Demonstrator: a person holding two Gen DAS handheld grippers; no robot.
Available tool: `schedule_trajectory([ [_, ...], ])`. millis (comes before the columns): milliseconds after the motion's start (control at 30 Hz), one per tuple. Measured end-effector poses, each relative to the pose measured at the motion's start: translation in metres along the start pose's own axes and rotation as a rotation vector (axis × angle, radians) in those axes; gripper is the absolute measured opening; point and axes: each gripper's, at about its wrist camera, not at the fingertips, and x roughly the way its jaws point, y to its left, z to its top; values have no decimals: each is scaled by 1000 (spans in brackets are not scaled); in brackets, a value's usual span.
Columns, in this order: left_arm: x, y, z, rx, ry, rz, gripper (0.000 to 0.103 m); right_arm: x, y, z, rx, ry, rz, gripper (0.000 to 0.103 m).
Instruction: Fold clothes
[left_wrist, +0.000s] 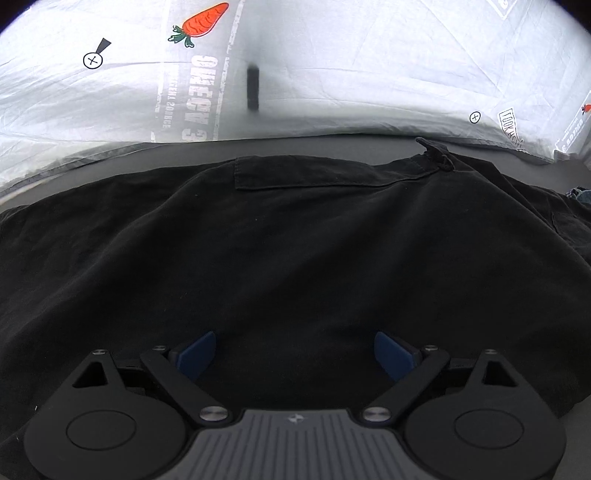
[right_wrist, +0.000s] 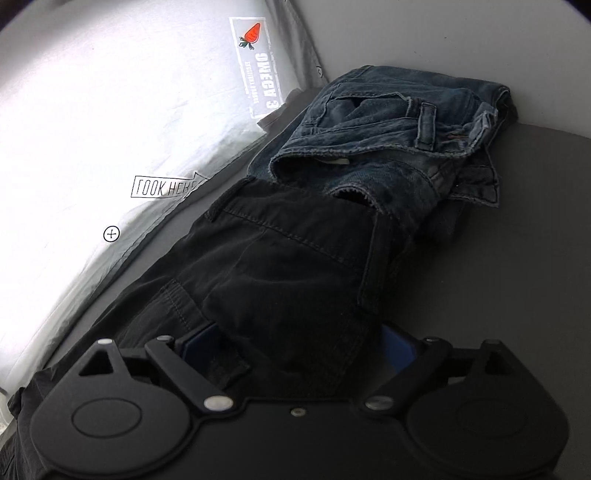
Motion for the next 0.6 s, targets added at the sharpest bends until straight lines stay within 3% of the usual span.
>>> schedule_trajectory([
  [33, 1, 0, 0, 0, 2, 0, 96, 6, -2, 3, 30, 3, 1, 92],
  [100, 2, 1, 1, -1, 7, -1, 98, 10, 0, 10, 48, 9, 19, 74],
  [167, 3, 1, 1, -6, 5, 1, 98, -1, 17, 20, -68, 3, 32, 32],
  [300, 3, 2, -1, -6, -4, -3, 100, -64, 52, 39, -289, -195, 96, 27],
  [400, 3, 6, -1, -17, -6, -22, 101, -84, 64, 41, -429, -328, 61, 27],
  [467, 4, 8, -1, -12, -3, -27, 102, -65, 67, 31, -534, -315, -13, 27],
  [600, 1, 9, -1, 19, 9, -21, 102, -3, 55, 15, -513, -47, -168, 34],
])
